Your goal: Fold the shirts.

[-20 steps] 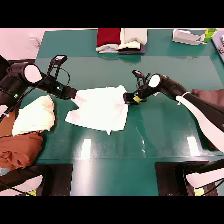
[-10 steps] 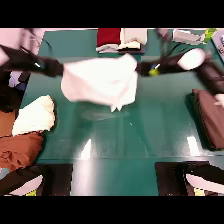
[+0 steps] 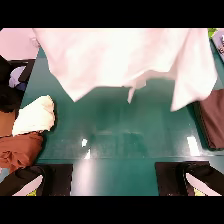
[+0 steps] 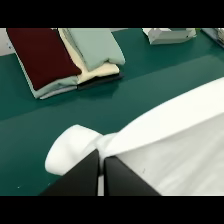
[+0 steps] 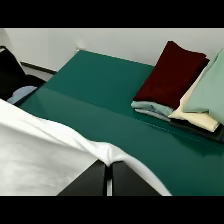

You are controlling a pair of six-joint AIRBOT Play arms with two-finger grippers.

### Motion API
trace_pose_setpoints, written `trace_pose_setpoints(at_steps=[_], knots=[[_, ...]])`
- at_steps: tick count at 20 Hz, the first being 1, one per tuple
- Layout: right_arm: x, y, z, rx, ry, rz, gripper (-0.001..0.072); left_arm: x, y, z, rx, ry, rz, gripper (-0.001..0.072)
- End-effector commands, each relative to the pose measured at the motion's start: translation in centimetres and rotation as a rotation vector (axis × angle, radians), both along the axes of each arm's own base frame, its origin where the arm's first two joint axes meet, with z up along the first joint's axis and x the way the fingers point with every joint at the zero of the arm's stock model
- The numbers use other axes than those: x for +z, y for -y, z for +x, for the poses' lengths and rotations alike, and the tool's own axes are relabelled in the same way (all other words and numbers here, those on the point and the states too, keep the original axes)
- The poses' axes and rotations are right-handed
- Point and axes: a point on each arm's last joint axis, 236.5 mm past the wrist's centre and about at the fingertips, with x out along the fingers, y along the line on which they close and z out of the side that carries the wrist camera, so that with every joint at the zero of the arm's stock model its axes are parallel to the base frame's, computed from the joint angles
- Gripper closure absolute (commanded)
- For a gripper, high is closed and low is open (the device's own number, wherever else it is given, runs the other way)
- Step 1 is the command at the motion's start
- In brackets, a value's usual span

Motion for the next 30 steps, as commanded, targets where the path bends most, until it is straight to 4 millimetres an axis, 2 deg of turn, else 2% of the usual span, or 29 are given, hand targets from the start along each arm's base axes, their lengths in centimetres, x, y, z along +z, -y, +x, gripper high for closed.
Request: trace_pose_setpoints(at_steps=[1,2,5,8,9,11,13,15,17,19,20,23,24,25,26,28,29,30], knots=[[-3.3,-0.1,-0.6,0.016,-0.153,-0.054,0.0693,-4.5,0.9,1.2,-0.031,-0.154,0.047,0.0684],[-6.1,-0.4,0.1,0.026,-0.254,-0.093,0.0693,-7.0,1.1,2.0,-0.034,-0.226,0.073,0.0684],[-15.5,-1.1,2.7,0.041,-0.515,-0.171,0.0692,-16.5,1.7,4.4,-0.052,-0.46,0.156,0.0684],[-26.7,-1.6,4.3,0.035,-0.765,-0.22,0.0691,-26.0,1.6,5.7,-0.05,-0.666,0.23,0.0684],[-29.8,-1.7,5.0,0.023,-0.808,-0.221,0.069,-28.9,1.5,6.3,-0.054,-0.705,0.26,0.0683],[-34.7,-1.9,6.7,-0.008,-0.849,-0.21,0.0689,-33.0,1.5,8.0,-0.056,-0.73,0.297,0.0684],[-37.3,-2.2,8.2,-0.026,-0.866,-0.203,0.0689,-35.5,1.4,9.9,-0.036,-0.73,0.317,0.0683],[-38.1,-2.5,9.5,-0.036,-0.861,-0.195,0.0689,-36.7,1.0,11.6,-0.009,-0.703,0.338,0.0684],[-37.3,-2.7,10.8,-0.037,-0.835,-0.188,0.0675,-36.7,0.2,13.0,0.021,-0.651,0.369,0.0683],[-35.3,-3.1,12.4,-0.038,-0.781,-0.173,0.0398,-36.0,-0.5,14.2,0.045,-0.597,0.397,0.0683],[-34.1,-3.2,12.9,-0.038,-0.755,-0.165,0.0364,-35.7,-0.8,14.6,0.054,-0.574,0.408,0.0683],[-31.1,-3.1,13.6,-0.034,-0.706,-0.162,0.0364,-34.6,-1.3,15.8,0.074,-0.518,0.43,0.0681],[-30.5,-2.8,13.3,-0.033,-0.706,-0.164,0.0364,-34.0,-1.4,16.0,0.077,-0.507,0.434,0.0511],[-30.1,-2.7,12.9,-0.034,-0.699,-0.163,0.0364,-33.5,-1.8,16.1,0.089,-0.512,0.431,0.0198],[-29.9,-2.4,12.4,-0.038,-0.698,-0.161,0.0364,-33.1,-2.6,15.9,0.11,-0.54,0.418,0.0152],[-30.1,-1.4,11.0,-0.052,-0.709,-0.157,0.0364,-33.2,-4.7,14.7,0.155,-0.635,0.398,0.0149],[-30.3,-0.9,10.3,-0.06,-0.714,-0.156,0.0364,-34.0,-5.3,13.1,0.152,-0.724,0.377,0.0149],[-30.6,-0.3,9.7,-0.071,-0.72,-0.153,0.0365,-34.9,-5.2,11.4,0.126,-0.811,0.348,0.0149]])
